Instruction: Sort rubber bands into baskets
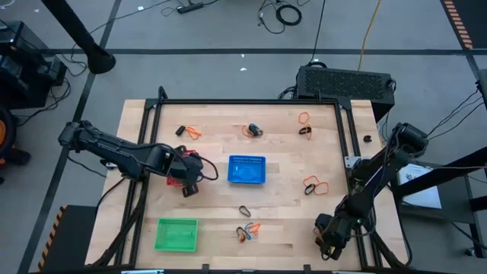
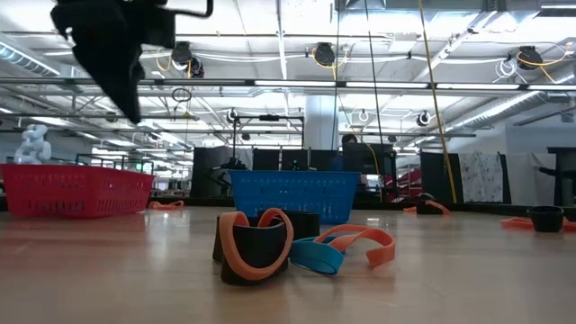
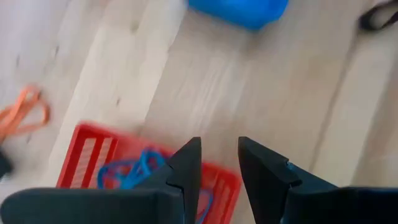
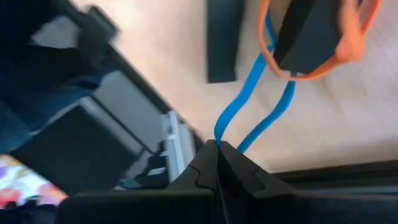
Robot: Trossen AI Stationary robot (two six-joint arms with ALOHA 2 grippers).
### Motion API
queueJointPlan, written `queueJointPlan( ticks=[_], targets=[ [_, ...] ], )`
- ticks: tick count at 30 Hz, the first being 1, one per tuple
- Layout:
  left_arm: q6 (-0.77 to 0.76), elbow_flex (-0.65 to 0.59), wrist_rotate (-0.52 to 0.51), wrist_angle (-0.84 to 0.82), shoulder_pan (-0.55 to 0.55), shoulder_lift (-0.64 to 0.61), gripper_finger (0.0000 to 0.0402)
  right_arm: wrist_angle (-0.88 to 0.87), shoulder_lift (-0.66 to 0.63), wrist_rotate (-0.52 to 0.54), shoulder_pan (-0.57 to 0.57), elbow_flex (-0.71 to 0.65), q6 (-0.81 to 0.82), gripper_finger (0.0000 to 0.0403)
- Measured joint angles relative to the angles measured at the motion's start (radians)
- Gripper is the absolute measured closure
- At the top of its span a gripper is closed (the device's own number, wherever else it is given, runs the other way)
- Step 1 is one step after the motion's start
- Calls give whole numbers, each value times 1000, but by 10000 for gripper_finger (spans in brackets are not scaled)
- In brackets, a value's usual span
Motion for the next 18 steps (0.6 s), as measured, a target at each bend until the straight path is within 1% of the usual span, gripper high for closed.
queueJointPlan(
  ticks=[4,7,10,14,18],
  targets=[
    [57,0,14,120,0,-19,288,-2,-72,1,-21,0,33,402],
    [132,0,68,251,0,-19,288,14,-132,0,-37,0,44,402],
    [204,0,144,407,0,-14,288,32,-186,18,-57,0,52,402],
    [263,0,280,659,9,11,288,60,-251,125,-87,0,14,403],
    [301,1,354,893,19,50,288,102,-295,267,-130,0,-79,403]
  ],
)
